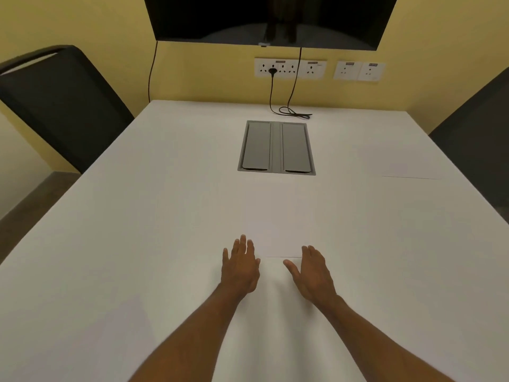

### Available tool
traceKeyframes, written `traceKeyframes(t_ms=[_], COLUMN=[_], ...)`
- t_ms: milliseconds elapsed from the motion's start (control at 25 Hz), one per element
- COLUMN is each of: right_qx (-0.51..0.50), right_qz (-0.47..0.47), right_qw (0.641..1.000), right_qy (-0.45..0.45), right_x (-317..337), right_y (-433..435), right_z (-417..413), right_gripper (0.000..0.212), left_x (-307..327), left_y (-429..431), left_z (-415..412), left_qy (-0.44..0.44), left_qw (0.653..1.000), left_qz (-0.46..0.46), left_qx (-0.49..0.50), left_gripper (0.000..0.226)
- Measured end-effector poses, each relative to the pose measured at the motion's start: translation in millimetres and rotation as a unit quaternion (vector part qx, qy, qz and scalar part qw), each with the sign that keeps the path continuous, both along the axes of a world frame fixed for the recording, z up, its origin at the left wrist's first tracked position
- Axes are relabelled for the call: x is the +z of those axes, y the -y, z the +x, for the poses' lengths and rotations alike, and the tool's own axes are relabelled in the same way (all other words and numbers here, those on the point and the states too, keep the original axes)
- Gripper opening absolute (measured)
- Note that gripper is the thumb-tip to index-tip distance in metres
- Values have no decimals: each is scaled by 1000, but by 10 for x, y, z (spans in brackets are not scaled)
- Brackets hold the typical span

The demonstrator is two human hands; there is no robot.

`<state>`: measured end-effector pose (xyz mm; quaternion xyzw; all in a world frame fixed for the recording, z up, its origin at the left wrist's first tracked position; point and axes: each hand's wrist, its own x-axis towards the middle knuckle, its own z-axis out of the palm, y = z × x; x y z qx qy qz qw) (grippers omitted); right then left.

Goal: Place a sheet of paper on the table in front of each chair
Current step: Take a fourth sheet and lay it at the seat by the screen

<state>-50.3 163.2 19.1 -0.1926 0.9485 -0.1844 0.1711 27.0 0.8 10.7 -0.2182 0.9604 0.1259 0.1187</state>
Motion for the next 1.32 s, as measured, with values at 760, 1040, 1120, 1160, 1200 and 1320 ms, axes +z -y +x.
traceKeyframes(t_ms=[760, 1040, 1120, 1160, 1200, 1320], right_qx=[-260, -363, -347, -341, -338, -325], right_qz=[-163, -297, -343, -359, -373, -410], right_qw=[951, 871, 854, 847, 839, 817], right_qy=[20, 149, 179, 193, 207, 243], right_x=[-463, -391, -303, -253, -199, 70], right_y=[378, 187, 98, 51, 2, -149], right_z=[-878, -870, -754, -698, -644, -434], right_gripper=[40, 26, 26, 26, 26, 25], left_x=[-744, -604, -428, -327, -236, 92], left_y=[41, 113, 118, 128, 143, 203], left_z=[-515, -315, -258, -254, -248, -93], left_qy=[-40, -207, -257, -261, -252, -213], left_qw=[999, 947, 892, 865, 841, 813], left_qz=[1, 202, 269, 293, 312, 344], left_qx=[10, 139, 257, 314, 362, 419], left_gripper=[56, 54, 51, 50, 49, 37])
